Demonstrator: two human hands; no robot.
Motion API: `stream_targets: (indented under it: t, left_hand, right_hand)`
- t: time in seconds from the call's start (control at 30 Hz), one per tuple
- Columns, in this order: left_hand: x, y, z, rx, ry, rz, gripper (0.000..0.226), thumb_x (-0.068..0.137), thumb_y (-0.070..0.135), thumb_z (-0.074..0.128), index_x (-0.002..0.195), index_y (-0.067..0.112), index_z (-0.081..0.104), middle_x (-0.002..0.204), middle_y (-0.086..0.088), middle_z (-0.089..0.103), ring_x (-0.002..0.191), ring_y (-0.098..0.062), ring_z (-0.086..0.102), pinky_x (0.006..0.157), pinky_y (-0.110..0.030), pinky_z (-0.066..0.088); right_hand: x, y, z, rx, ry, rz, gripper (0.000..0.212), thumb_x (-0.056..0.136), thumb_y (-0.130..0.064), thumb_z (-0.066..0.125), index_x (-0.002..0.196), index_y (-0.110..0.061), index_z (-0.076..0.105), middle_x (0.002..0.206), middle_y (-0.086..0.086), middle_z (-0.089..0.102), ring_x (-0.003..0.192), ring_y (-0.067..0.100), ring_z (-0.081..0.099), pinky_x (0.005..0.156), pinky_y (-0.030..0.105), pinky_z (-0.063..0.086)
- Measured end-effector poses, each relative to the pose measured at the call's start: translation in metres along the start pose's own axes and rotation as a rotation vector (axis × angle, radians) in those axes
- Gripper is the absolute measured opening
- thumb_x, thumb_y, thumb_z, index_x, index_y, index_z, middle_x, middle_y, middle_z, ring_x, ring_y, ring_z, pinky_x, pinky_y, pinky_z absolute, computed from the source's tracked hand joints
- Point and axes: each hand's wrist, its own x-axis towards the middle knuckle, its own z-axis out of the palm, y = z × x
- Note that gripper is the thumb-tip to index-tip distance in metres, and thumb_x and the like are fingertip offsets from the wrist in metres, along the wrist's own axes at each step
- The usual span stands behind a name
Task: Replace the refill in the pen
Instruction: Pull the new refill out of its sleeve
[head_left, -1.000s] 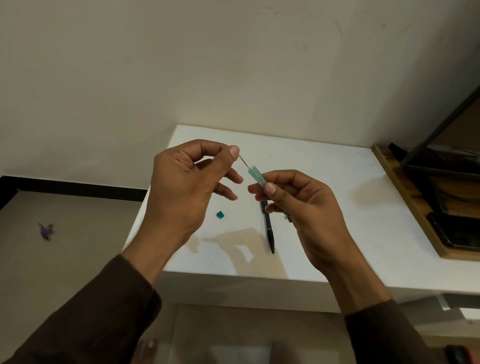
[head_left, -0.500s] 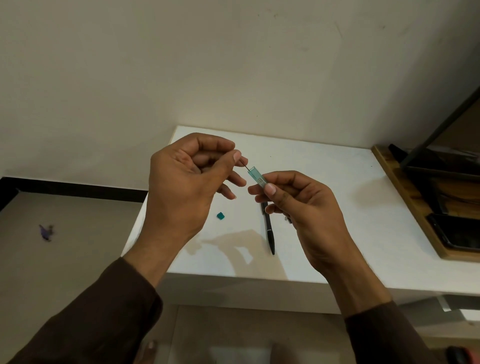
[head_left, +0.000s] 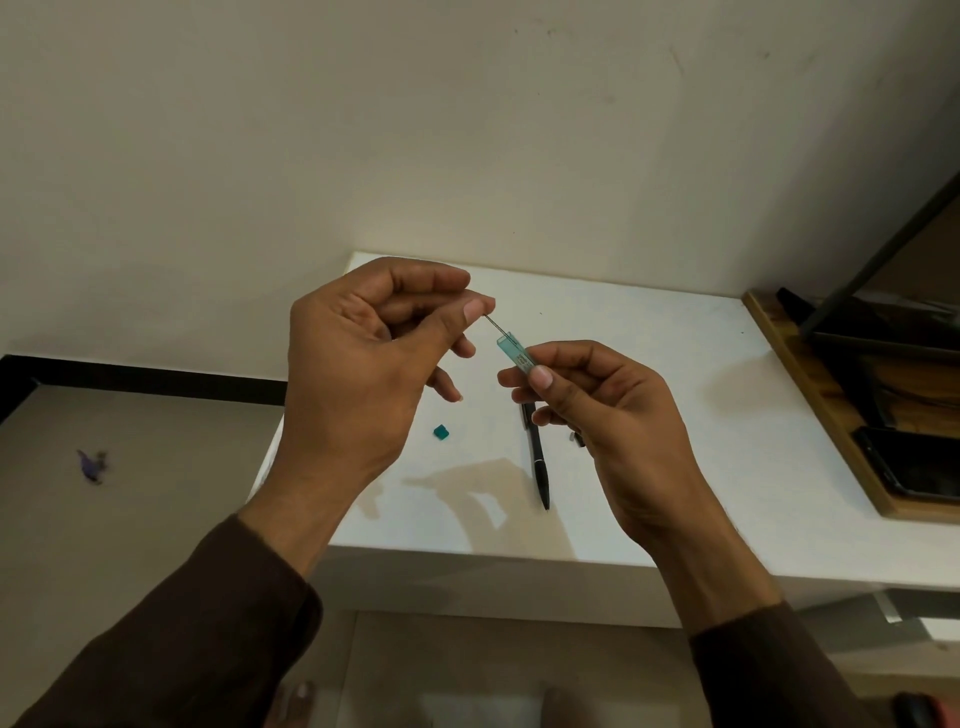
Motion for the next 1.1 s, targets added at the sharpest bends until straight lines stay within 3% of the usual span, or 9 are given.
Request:
stream_targets:
  t: [0.6, 0.83, 0.97, 1.1]
  left_hand:
    - [0.007, 0.004, -0.011, -0.044, 0.130, 0.012, 0.018, 0.084, 0.008, 0.081, 0.100, 0.006, 0.074, 0.086, -0.007, 0.080, 0.066, -0.023, 0.071, 0.049, -0.033, 0.057]
    - [0.006, -0.001, -0.008, -0.031, -0.005, -0.143, 0.014, 0.082, 0.005, 0.080, 0.094, 0.012, 0.076, 0.082, -0.005, 0.081, 0.066, -0.017, 0.070, 0.047, -0.029, 0.053]
    - [0.006, -0.003, -0.008, -0.030, -0.069, -0.194, 0.014, 0.081, 0.004, 0.080, 0.092, 0.014, 0.076, 0.079, -0.003, 0.080, 0.065, -0.016, 0.068, 0.046, -0.028, 0.052]
    - [0.005, -0.004, -0.009, -0.024, -0.078, -0.188, 0.015, 0.081, 0.005, 0.080, 0.091, 0.016, 0.076, 0.081, -0.004, 0.081, 0.066, -0.017, 0.069, 0.046, -0.029, 0.052]
  right_hand:
    - [0.000, 0.002, -0.004, 0.021, 0.010, 0.028, 0.015, 0.102, -0.007, 0.057, 0.111, -0.009, 0.069, 0.100, 0.005, 0.082, 0.093, 0.023, 0.076, 0.079, 0.032, 0.058]
    - [0.001, -0.002, 0.001, 0.078, 0.038, 0.017, 0.021, 0.103, -0.003, 0.054, 0.122, -0.015, 0.053, 0.102, 0.006, 0.081, 0.089, 0.027, 0.078, 0.087, 0.039, 0.062]
    - [-0.003, -0.003, 0.005, -0.033, -0.012, -0.014, 0.017, 0.105, -0.002, 0.051, 0.108, -0.010, 0.066, 0.104, 0.005, 0.080, 0.090, 0.025, 0.079, 0.088, 0.041, 0.063]
    - [-0.005, -0.002, 0.006, -0.052, -0.030, -0.001, 0.020, 0.102, -0.004, 0.056, 0.109, -0.010, 0.074, 0.103, 0.004, 0.080, 0.093, 0.024, 0.078, 0.089, 0.042, 0.063]
